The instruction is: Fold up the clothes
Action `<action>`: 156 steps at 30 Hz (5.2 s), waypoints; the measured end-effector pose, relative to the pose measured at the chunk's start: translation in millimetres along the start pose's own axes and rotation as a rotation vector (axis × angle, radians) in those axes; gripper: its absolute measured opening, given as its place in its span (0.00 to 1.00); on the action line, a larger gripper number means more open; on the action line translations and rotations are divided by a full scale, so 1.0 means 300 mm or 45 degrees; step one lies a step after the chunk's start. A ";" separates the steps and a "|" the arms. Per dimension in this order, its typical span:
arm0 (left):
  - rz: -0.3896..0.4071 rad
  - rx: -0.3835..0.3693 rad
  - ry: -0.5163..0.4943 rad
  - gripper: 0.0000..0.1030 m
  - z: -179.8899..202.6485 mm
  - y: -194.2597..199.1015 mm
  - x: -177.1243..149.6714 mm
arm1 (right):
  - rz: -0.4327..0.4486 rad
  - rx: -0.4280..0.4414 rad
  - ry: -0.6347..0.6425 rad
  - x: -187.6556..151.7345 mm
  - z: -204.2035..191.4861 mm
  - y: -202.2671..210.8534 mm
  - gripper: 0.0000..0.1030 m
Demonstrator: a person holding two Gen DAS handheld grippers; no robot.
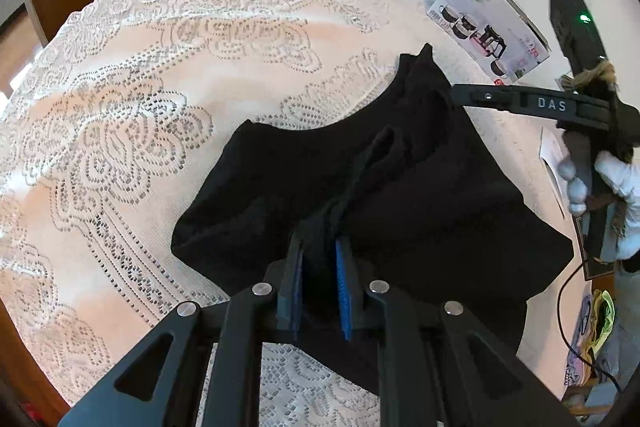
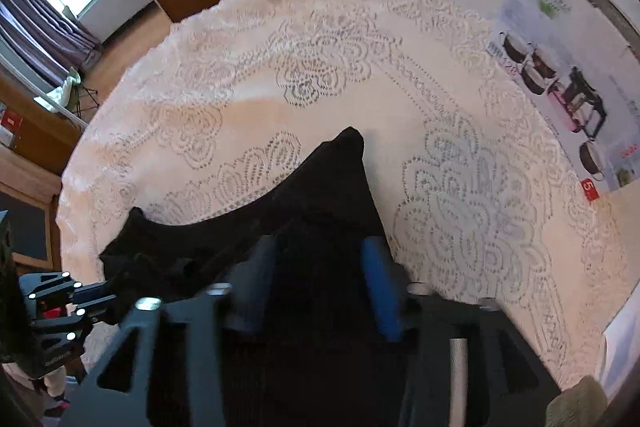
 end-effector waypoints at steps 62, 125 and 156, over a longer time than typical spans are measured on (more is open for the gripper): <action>0.141 0.232 -0.139 0.58 0.228 0.071 -0.195 | 0.172 -0.087 -0.152 -0.397 0.189 0.304 0.82; 0.281 0.476 0.024 0.79 0.490 -0.161 -0.543 | 0.256 0.098 0.444 -0.653 0.199 0.138 0.78; 0.156 0.112 -0.300 0.11 0.352 0.323 -0.410 | 0.270 0.280 0.231 -0.707 -0.029 0.555 0.23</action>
Point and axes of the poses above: each gripper's, at about its wrist camera, not at the fingertips, and y roughly against the way its jaws point, z to its right, x to its top, the point moved 3 cm from there along -y, roughly the way its jaws point, and after that the axes turned 5 degrees about -x, right-handed, at the moved point
